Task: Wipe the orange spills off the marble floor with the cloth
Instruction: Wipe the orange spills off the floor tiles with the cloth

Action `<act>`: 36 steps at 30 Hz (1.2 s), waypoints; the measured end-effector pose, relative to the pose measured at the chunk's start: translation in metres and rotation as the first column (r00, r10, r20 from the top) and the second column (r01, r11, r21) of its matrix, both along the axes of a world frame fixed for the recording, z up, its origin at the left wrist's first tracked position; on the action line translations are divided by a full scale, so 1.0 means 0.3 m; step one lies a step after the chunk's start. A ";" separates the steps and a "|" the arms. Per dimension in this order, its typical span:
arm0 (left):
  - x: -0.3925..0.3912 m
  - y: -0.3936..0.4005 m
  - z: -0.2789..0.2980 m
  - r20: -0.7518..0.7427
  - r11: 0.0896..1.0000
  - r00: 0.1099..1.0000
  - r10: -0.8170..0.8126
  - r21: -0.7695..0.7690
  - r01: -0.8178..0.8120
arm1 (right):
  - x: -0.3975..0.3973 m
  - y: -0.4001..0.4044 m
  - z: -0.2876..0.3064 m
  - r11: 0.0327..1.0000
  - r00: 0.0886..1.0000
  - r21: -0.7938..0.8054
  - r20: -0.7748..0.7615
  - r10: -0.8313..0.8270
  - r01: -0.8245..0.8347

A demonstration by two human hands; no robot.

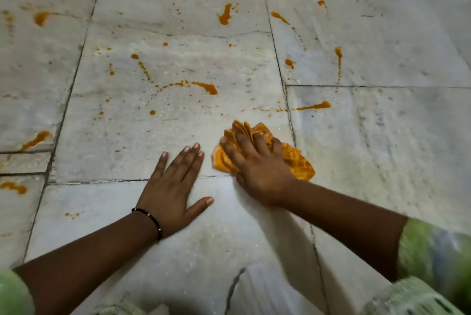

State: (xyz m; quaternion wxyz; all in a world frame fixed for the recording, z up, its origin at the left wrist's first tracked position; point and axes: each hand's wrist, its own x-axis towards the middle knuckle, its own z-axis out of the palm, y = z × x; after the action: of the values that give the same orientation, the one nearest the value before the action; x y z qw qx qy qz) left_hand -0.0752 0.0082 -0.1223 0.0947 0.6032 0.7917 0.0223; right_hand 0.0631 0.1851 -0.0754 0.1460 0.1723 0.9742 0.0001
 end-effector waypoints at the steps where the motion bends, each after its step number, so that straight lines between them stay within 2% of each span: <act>1: 0.000 0.000 -0.002 0.006 1.000 1.000 -0.001 0.006 0.001 | 0.038 -0.015 0.000 0.999 0.999 0.019 -0.015 0.047 -0.047; 4: -0.002 -0.002 -0.008 0.022 1.000 1.000 0.005 0.020 -0.005 | 0.154 0.059 -0.004 0.991 0.992 0.040 0.008 0.129 -0.129; 6: -0.001 0.002 -0.008 0.023 0.999 1.000 0.011 0.035 -0.012 | 0.151 0.151 0.004 0.992 0.993 0.036 0.013 0.120 -0.121; 10: 0.004 -0.004 -0.007 0.031 0.999 0.999 0.022 0.034 -0.023 | -0.052 0.200 -0.016 0.991 0.991 0.033 -0.019 -0.130 0.131; 12: 0.004 -0.001 -0.003 0.034 0.999 0.999 0.022 0.028 -0.023 | -0.161 0.141 -0.019 0.983 0.982 0.006 -0.047 -0.181 0.182; 15: -0.003 -0.003 0.000 0.041 0.999 0.999 0.013 0.028 -0.015 | -0.166 0.073 -0.030 0.996 0.992 0.000 -0.086 -0.090 0.090; 19: -0.005 -0.007 -0.002 0.045 1.000 0.999 0.009 0.028 -0.010 | 0.000 0.134 -0.051 0.999 0.982 0.037 -0.188 0.020 -0.014; 22: -0.001 -0.005 -0.006 0.031 0.999 0.999 0.019 0.027 -0.020 | 0.043 0.226 -0.052 0.996 0.985 -0.028 -0.147 -0.091 0.088; 25: 0.003 -0.002 -0.002 0.027 1.000 0.999 0.016 0.022 -0.017 | -0.063 0.248 -0.064 0.959 0.938 -0.034 -0.200 -0.281 0.280; 27: 0.002 -0.002 0.000 0.030 1.000 0.999 0.017 0.020 -0.017 | -0.139 0.216 -0.057 0.942 0.920 -0.041 -0.205 -0.334 0.332; 30: 0.002 -0.003 0.000 0.034 1.000 0.999 0.014 0.023 -0.015 | -0.132 0.164 -0.048 0.992 0.972 -0.017 -0.199 -0.126 0.125; 33: -0.001 -0.005 -0.001 0.038 0.999 0.999 0.009 0.030 -0.010 | 0.020 0.128 -0.059 0.992 0.970 0.062 -0.212 0.117 -0.106; 36: -0.003 -0.004 -0.004 0.047 0.999 0.999 0.008 0.042 -0.010 | 0.182 0.224 -0.068 0.979 0.960 -0.018 -0.198 0.197 -0.204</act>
State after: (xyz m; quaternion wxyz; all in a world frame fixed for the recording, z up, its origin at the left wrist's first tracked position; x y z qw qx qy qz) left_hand -0.0761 0.0071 -0.1236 0.1003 0.6007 0.7914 0.0536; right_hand 0.1178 0.2523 -0.0959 0.0521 0.0691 0.9960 -0.0206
